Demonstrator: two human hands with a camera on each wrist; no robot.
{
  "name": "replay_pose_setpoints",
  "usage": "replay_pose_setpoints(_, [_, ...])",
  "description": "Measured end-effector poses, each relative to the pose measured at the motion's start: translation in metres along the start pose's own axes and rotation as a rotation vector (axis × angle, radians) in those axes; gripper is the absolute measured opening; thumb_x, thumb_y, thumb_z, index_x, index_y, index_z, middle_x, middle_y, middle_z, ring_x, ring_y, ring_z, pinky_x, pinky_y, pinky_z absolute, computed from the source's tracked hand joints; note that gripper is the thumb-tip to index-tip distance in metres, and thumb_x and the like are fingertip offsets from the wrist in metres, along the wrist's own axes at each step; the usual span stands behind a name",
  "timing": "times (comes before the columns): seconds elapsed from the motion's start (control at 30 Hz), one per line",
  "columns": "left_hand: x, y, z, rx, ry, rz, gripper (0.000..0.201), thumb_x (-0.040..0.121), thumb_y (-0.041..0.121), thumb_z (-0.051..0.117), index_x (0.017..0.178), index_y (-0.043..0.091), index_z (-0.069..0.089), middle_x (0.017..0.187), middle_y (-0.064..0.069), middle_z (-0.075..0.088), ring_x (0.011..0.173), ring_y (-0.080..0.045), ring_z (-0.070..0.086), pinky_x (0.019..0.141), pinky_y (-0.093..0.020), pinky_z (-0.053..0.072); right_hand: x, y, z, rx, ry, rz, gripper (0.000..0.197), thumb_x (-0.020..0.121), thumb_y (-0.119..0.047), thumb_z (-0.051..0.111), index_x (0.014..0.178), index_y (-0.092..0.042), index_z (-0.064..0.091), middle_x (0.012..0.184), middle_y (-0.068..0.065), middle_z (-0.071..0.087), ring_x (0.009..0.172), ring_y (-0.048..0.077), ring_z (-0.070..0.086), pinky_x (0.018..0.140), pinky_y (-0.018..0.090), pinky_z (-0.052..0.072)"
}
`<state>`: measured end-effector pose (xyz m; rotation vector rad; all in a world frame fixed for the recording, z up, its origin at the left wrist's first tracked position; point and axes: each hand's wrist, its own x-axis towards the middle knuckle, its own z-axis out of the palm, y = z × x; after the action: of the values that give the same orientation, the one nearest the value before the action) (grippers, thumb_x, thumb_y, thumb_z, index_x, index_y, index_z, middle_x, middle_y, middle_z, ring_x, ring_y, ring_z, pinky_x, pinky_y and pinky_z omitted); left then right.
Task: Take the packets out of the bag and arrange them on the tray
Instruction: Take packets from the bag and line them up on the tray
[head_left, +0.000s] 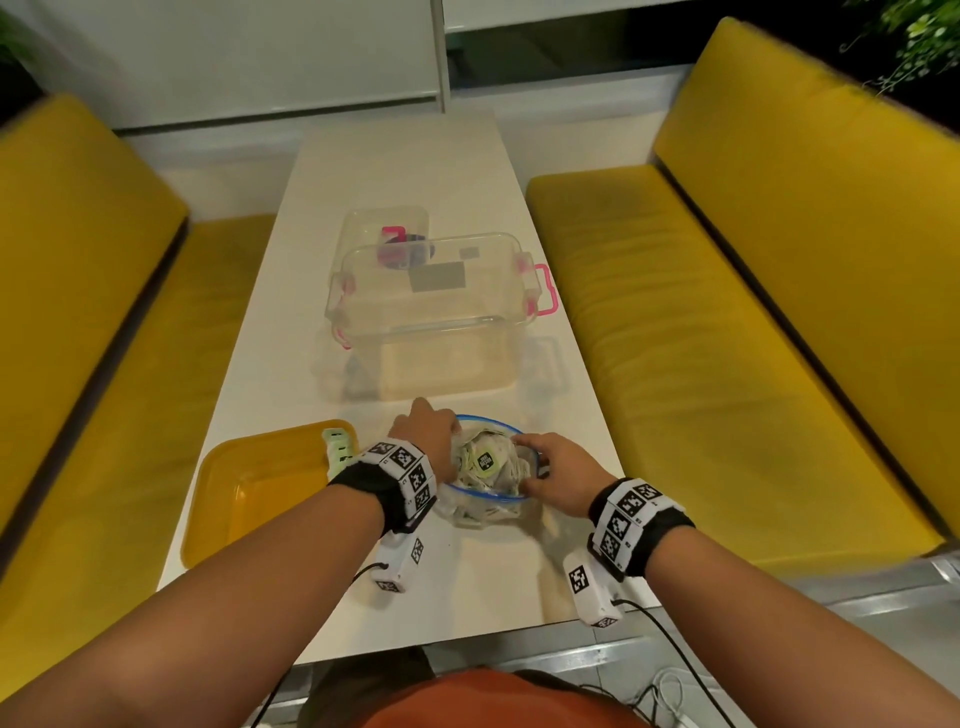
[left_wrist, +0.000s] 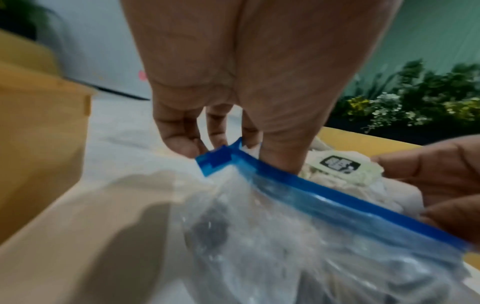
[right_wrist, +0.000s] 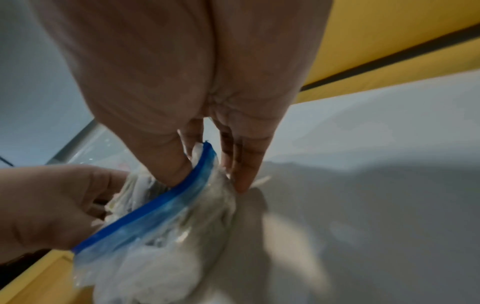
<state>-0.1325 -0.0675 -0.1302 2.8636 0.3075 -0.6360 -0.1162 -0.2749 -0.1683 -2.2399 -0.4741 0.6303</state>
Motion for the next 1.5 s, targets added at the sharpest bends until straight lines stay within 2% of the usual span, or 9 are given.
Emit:
replay_pose_setpoints(0.27, [-0.001,0.002,-0.025,0.067,0.065,0.095,0.05,0.069,0.055,0.078,0.11,0.029,0.065,0.115,-0.003,0.047,0.106,-0.024,0.052,0.091,-0.036,0.048,0.005,-0.017,-0.013,-0.052,0.062,0.0,0.052,0.085,-0.02,0.065,0.136,-0.019,0.054,0.141,0.006,0.047,0.13,0.022,0.047,0.109,0.031,0.039])
replay_pose_setpoints(0.4, [-0.004,0.013,-0.029,0.04,0.173,0.173,0.023,0.081,0.045,0.071,0.097,0.028,0.07,0.107,0.001,0.06,0.1,-0.02,0.057,0.083,-0.031,0.047,0.01,-0.023,-0.012,-0.084,0.139,-0.026,0.042,0.084,-0.022,0.065,0.126,-0.021,0.062,0.135,0.007,0.051,0.125,0.024,0.05,0.106,0.032,0.041])
replay_pose_setpoints(0.7, [-0.007,0.026,-0.025,0.197,0.123,0.115,0.021,0.09,0.028,0.055,0.098,0.022,0.073,0.093,-0.002,0.07,0.082,-0.024,0.064,0.064,-0.029,0.047,0.012,-0.026,-0.009,-0.2,0.183,-0.058,0.033,0.088,-0.022,0.066,0.121,-0.024,0.064,0.133,0.003,0.05,0.127,0.021,0.042,0.105,0.029,0.036])
replay_pose_setpoints(1.0, [-0.03,0.023,-0.058,0.14,0.293,0.328,0.027,0.097,0.03,0.044,0.109,0.027,0.068,0.101,0.0,0.065,0.096,-0.022,0.058,0.071,-0.032,0.042,0.009,-0.043,-0.019,-0.162,0.211,-0.205,0.043,0.086,-0.04,0.069,0.126,-0.028,0.062,0.138,-0.001,0.052,0.128,0.02,0.038,0.107,0.033,0.032])
replay_pose_setpoints(1.1, [-0.036,0.027,-0.065,0.017,0.269,0.378,0.022,0.095,0.034,0.05,0.103,0.027,0.07,0.095,0.003,0.068,0.093,-0.019,0.059,0.076,-0.033,0.045,0.008,-0.049,-0.021,-0.058,0.233,-0.265,0.032,0.089,-0.042,0.066,0.116,-0.026,0.069,0.124,-0.003,0.063,0.118,0.016,0.048,0.1,0.033,0.039])
replay_pose_setpoints(1.23, [-0.035,0.031,-0.065,-0.189,0.26,0.394,0.012,0.089,0.039,0.06,0.088,0.032,0.07,0.083,0.009,0.07,0.082,-0.012,0.062,0.078,-0.034,0.05,0.006,-0.051,-0.025,0.146,0.221,-0.21,0.025,0.094,-0.037,0.06,0.084,-0.016,0.07,0.079,-0.001,0.073,0.082,0.017,0.068,0.082,0.04,0.054])
replay_pose_setpoints(1.37, [-0.025,0.031,-0.058,-0.204,0.271,0.352,0.009,0.089,0.032,0.063,0.09,0.028,0.071,0.087,0.008,0.071,0.086,-0.015,0.063,0.081,-0.032,0.05,0.008,-0.038,-0.029,0.171,0.256,-0.111,0.016,0.091,-0.025,0.063,0.081,-0.013,0.061,0.078,0.009,0.071,0.078,0.027,0.069,0.077,0.049,0.057])
replay_pose_setpoints(1.43, [-0.017,0.031,-0.05,-0.121,0.212,0.329,0.011,0.089,0.026,0.063,0.096,0.026,0.072,0.096,0.005,0.072,0.094,-0.017,0.063,0.085,-0.03,0.049,0.008,-0.032,-0.03,0.186,0.285,-0.086,0.01,0.092,-0.017,0.058,0.083,-0.014,0.063,0.077,0.007,0.071,0.079,0.027,0.069,0.078,0.049,0.057])
replay_pose_setpoints(1.5, [-0.011,0.032,-0.041,-0.025,0.139,0.307,0.016,0.088,0.024,0.064,0.103,0.027,0.071,0.106,0.006,0.07,0.101,-0.017,0.063,0.09,-0.03,0.049,0.005,-0.028,-0.031,0.198,0.298,-0.081,0.019,0.094,-0.008,0.049,0.089,-0.016,0.065,0.076,0.002,0.07,0.078,0.024,0.069,0.079,0.046,0.057])
